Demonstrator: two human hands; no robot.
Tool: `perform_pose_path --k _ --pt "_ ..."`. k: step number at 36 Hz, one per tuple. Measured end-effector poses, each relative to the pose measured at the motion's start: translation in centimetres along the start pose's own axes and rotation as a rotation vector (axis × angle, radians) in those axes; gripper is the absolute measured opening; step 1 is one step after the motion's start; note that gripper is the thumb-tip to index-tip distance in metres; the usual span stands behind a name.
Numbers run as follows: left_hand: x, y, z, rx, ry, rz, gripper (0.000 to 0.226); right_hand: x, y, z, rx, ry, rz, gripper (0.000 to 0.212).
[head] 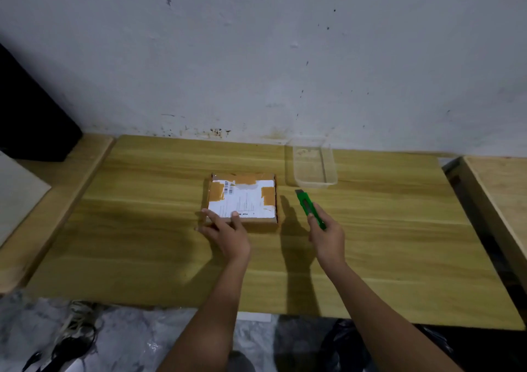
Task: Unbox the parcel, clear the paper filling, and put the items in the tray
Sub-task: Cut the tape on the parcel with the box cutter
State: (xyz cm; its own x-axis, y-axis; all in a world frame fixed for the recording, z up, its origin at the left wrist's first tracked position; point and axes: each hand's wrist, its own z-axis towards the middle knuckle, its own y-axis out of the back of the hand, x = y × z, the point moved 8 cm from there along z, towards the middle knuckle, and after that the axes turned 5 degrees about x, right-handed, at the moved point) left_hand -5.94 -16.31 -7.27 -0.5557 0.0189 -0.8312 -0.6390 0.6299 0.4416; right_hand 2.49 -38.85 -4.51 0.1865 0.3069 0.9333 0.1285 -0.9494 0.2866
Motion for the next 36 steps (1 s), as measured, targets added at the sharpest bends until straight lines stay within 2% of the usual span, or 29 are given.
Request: perform_pose_path --k 4,6,9,14,18,27,31,36 --pt "-0.5 2.0 4.0 -0.01 -0.123 0.081 0.056 -0.5 -1.7 1.4 0.088 -0.017 0.018 0.044" --pt "-1.0 2.7 6.2 -0.031 -0.154 0.042 0.05 -0.8 -2.6 2.1 0.126 -0.051 0.007 0.046" --pt "-1.9 3.0 8.9 -0.038 -0.138 0.008 0.046 -0.8 -4.1 2.8 0.175 -0.08 0.039 0.047" --pt "-2.8 2.4 11.3 -0.09 -0.001 -0.017 0.049 -0.2 -6.8 4.1 0.238 -0.076 0.068 0.048" --pt "-3.3 1.7 11.8 -0.081 -0.057 -0.011 0.054 -0.6 -8.4 5.5 0.219 -0.03 -0.035 0.048" --pt "-5.6 1.6 15.9 0.186 -0.242 0.185 0.053 1.1 -11.9 8.7 0.184 0.065 -0.221 0.05" --pt "-6.0 1.2 17.4 0.286 -0.244 0.166 0.052 2.1 -13.5 10.8 0.163 0.067 -0.307 0.052" --pt "-6.8 1.1 17.4 0.32 -0.285 0.102 0.052 3.0 -14.9 13.2 0.077 0.032 -0.433 0.052"
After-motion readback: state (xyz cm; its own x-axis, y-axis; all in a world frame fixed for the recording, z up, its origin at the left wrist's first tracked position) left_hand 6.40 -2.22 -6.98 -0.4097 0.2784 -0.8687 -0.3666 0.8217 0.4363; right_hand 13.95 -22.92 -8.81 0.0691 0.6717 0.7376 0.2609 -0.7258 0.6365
